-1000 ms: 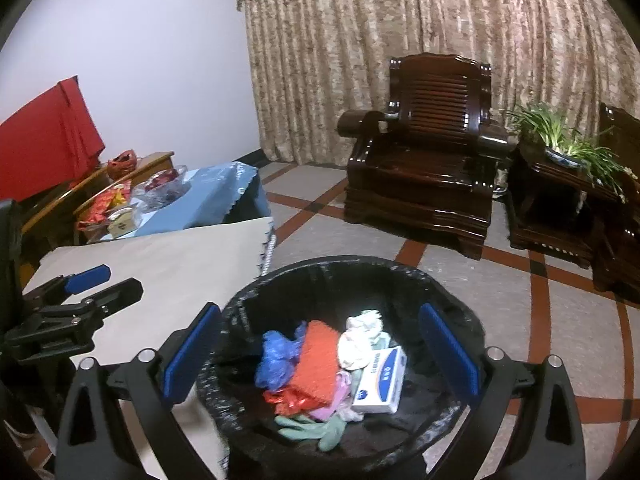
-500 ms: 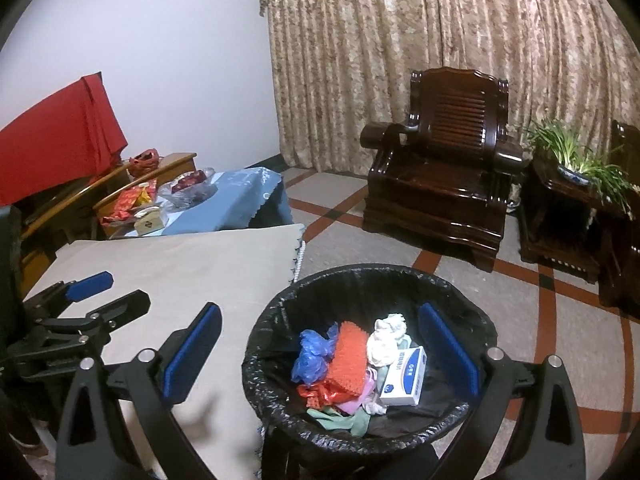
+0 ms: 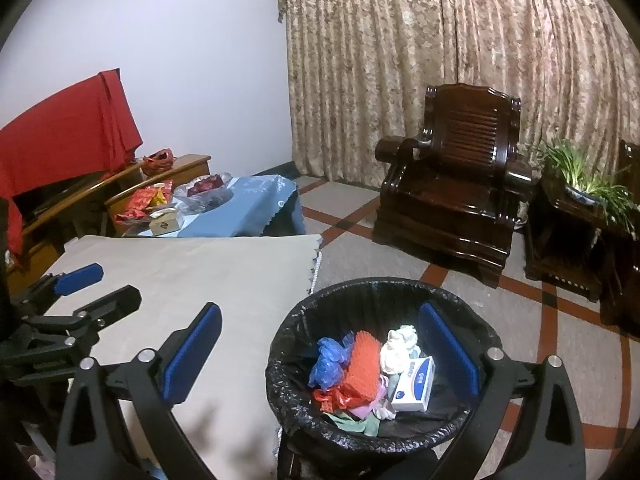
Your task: Collect trash
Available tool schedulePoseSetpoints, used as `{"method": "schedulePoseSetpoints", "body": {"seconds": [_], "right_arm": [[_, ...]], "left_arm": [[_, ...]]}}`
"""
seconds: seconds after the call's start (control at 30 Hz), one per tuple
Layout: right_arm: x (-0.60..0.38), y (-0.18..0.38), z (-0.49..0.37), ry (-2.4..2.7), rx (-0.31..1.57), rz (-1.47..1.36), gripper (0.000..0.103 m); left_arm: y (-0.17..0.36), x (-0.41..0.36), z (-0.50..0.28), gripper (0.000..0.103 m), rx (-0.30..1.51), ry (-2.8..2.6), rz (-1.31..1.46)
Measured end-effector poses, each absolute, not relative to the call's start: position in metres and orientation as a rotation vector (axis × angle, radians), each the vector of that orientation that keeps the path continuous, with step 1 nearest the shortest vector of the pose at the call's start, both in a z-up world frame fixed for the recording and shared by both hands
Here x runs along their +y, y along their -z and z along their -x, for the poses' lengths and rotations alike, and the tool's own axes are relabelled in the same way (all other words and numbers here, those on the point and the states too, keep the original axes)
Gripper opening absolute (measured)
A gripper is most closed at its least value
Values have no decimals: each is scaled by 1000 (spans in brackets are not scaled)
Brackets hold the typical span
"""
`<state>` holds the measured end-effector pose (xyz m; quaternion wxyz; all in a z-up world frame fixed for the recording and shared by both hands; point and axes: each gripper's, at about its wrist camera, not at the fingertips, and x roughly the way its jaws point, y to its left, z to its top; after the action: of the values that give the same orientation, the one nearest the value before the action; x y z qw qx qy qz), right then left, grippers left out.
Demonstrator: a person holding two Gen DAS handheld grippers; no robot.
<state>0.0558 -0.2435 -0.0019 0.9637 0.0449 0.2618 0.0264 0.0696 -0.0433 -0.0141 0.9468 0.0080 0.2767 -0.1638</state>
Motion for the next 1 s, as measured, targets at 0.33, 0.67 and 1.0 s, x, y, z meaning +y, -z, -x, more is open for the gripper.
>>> {"method": "schedulePoseSetpoints", "body": {"seconds": [0.33,0.67,1.0], "right_arm": [[-235,-4,-53,-64,516,-77,97],[-233,-4,-52,-64,515,-77,97],[-232,-3,-53,-63,516,-77,97]], "left_arm": [[6,-38,-61,94,537,316,-14],[7,-36,-61,94,537,316,-17],[7,-35,-60,94,537,314,-18]]}}
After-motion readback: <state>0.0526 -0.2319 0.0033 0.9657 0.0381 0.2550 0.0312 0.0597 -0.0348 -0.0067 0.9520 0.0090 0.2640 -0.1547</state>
